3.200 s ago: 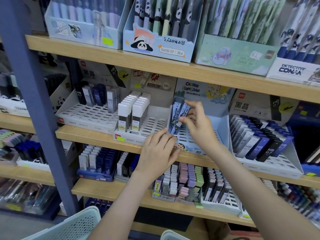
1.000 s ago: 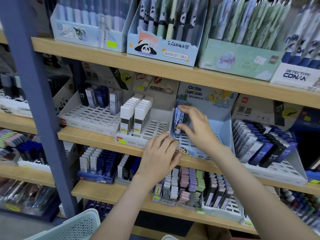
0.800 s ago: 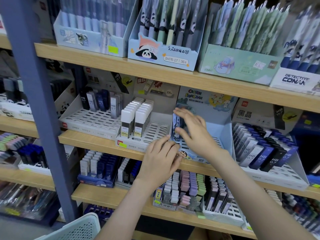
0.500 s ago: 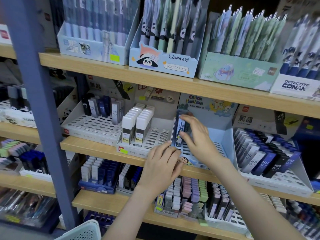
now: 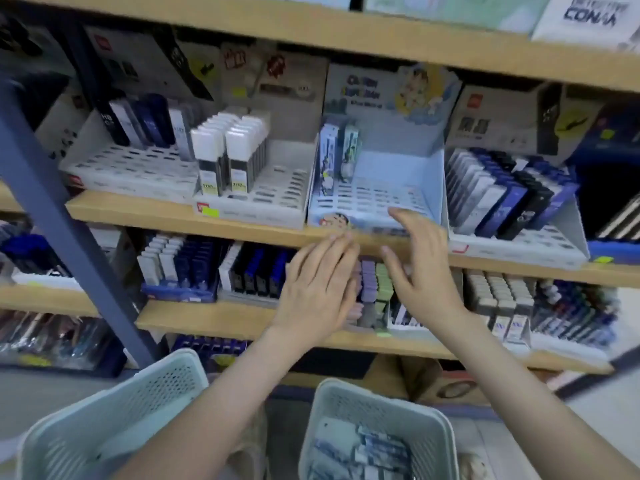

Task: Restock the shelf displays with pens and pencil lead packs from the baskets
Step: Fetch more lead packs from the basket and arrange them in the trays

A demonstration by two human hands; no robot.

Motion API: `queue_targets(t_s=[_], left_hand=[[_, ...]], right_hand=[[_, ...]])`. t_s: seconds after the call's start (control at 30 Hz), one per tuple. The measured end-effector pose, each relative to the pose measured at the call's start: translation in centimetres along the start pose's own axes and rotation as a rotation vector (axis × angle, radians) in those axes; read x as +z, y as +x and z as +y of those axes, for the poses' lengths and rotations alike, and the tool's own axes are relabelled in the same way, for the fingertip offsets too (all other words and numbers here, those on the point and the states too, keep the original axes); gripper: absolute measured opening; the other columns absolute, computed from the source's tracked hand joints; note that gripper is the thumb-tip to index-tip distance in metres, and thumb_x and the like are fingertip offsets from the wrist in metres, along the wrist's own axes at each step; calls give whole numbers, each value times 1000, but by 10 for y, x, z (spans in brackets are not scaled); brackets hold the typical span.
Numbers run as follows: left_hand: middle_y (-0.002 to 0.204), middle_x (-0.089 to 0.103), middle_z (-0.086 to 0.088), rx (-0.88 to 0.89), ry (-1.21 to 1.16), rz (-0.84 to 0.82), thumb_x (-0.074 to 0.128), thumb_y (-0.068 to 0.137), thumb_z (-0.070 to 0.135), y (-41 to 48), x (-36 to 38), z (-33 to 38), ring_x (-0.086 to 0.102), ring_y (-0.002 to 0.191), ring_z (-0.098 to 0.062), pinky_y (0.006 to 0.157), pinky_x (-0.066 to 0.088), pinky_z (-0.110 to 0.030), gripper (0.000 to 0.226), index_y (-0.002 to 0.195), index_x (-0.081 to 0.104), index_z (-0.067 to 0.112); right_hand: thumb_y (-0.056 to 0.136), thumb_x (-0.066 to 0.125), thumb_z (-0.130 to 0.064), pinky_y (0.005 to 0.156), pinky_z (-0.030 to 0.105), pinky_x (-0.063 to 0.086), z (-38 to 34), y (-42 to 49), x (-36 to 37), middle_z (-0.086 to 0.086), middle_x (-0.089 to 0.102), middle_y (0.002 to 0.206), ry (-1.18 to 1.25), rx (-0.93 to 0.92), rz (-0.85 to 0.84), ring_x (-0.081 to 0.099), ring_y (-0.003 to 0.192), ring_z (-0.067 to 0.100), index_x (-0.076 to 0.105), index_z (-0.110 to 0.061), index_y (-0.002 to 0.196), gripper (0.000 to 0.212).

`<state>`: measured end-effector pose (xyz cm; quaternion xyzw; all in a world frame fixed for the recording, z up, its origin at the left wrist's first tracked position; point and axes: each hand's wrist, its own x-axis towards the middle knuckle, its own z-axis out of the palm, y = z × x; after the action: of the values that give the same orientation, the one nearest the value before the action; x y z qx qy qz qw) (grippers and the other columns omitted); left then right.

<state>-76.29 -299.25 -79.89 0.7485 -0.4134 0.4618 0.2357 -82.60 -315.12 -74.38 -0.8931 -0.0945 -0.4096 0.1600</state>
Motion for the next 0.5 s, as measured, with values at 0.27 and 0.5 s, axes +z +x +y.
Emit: queue_targets(t_s=[0.27,0.5], left_hand=[[124,61,-6,207,-226,-836,47,81,26,-181,50,67,49,114,-22,100,31,-36,45,122,58,11],[115,68,-1,17,-188,-1169,39,81,36,-262,87,61,44,110,-17,97,30,-33,46,105,73,16]], right_hand=[[97,47,-19,99,29,30,49,-224,37,14,47,134,3,365,-840,42,122,27,32,-8,142,49],[95,48,-20,113,34,22,87,-364,113,8,13,157,-170,595,-1292,21,140,27,-1,-7,151,75]])
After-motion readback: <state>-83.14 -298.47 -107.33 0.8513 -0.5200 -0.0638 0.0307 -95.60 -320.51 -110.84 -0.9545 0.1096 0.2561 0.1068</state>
